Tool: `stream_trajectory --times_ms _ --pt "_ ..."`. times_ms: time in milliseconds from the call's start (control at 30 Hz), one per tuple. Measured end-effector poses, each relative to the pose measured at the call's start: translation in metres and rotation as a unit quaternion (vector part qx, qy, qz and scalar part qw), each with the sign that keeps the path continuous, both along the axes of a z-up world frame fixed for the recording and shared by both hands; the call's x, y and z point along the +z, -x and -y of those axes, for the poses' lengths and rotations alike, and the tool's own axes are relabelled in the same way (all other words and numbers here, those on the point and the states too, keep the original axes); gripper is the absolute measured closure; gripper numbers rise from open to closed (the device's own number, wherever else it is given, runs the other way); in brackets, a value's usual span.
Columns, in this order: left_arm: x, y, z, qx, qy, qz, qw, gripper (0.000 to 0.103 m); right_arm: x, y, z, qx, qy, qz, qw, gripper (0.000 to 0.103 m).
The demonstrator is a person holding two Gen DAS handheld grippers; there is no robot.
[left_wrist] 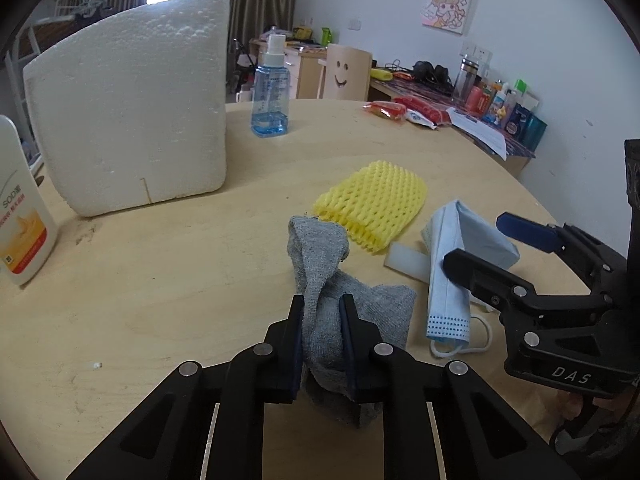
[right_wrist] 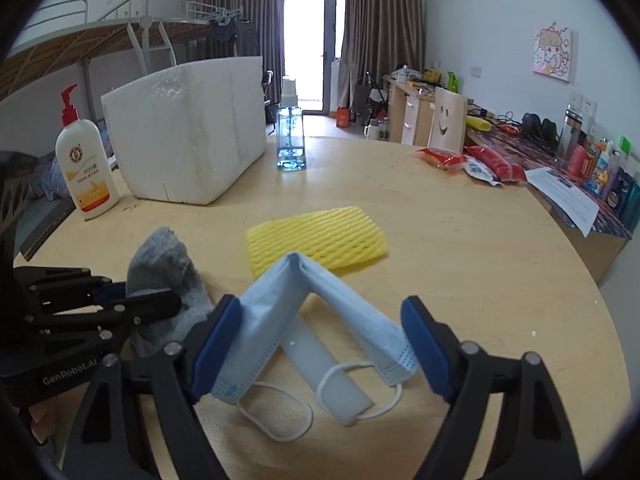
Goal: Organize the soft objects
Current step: 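Lift the grey sock and blue mask up off the table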
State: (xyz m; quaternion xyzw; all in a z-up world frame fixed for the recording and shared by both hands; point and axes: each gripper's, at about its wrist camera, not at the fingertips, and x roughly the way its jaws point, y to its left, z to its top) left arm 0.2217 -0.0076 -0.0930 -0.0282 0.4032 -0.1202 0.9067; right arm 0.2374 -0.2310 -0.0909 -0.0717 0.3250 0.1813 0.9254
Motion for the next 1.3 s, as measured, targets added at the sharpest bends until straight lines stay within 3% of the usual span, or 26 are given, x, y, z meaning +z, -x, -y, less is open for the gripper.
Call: stream_trajectory --times_ms 267,333,467,533,700,933,1300 --pt "0.005 0.008 -0.007 0.008 0.009 0.015 0.9998 0.085 -0.002 0.000 -0.016 0.024 -0.004 -0.017 1.000 0.021" --pt "0.006 0.009 -0.010 0.011 0.011 0.017 0.9997 0.085 -0.004 -0.003 -0.019 0.024 -0.002 -0.023 0.999 0.027" --pt "0.007 0.011 -0.013 0.012 0.014 0.021 0.9996 0.085 -0.009 -0.008 -0.020 0.020 0.005 -0.043 0.999 0.052" --pt "0.007 0.011 -0.013 0.011 0.015 0.022 0.9996 0.085 -0.010 -0.008 -0.019 0.014 0.005 -0.047 0.999 0.056" --pt "0.010 0.015 -0.014 0.007 0.020 0.030 0.9993 0.085 -0.009 -0.008 -0.009 0.001 -0.010 -0.053 0.999 0.081" --pt "0.021 0.025 -0.014 0.005 0.024 0.051 0.9984 0.086 0.013 0.006 0.011 -0.012 -0.047 -0.026 0.998 0.082" --pt "0.058 0.064 -0.014 0.014 0.013 0.118 0.9929 0.085 0.057 0.049 0.028 -0.014 -0.081 0.049 0.995 0.082"
